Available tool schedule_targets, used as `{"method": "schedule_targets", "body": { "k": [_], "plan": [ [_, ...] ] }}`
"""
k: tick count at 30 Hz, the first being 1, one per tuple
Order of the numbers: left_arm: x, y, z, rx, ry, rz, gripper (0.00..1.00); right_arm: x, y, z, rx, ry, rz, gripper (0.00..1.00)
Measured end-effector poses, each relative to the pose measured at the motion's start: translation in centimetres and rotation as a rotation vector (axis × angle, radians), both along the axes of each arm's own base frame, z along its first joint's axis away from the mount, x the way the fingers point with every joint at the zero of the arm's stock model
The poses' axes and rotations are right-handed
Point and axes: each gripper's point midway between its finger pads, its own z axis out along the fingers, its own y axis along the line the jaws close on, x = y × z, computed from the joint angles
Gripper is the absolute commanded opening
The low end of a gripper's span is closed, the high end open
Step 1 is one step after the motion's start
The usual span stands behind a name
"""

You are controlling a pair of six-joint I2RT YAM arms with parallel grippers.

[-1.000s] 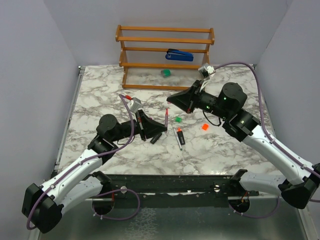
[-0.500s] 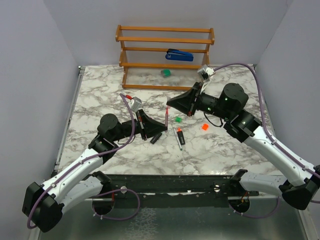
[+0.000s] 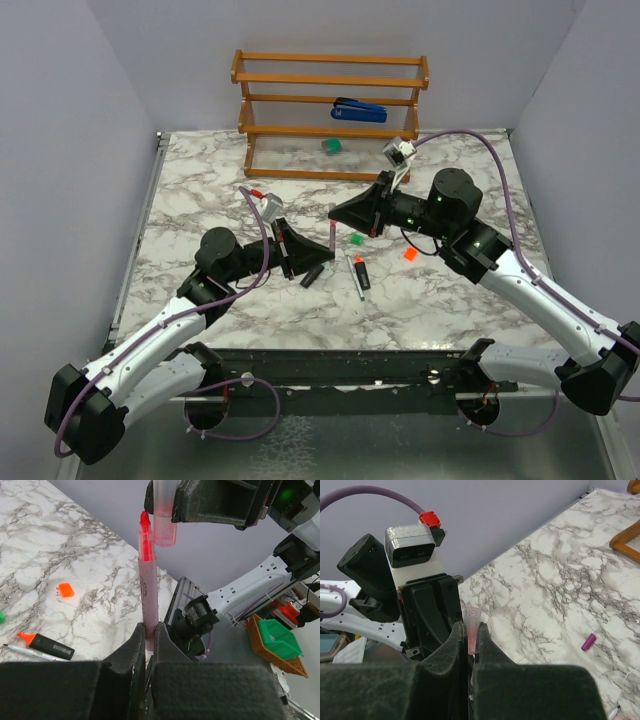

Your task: Insert the pens into the pen caps

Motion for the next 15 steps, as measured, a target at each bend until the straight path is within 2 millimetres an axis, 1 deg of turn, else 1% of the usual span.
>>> {"method": "schedule_targets", "body": {
  "k": [15],
  "plan": [
    [0.0,0.08,0.14,-0.004,0.0,0.005,0.0,0.2,0.31,0.16,0.004,-0.004,0.006,0.01]
  ]
}}
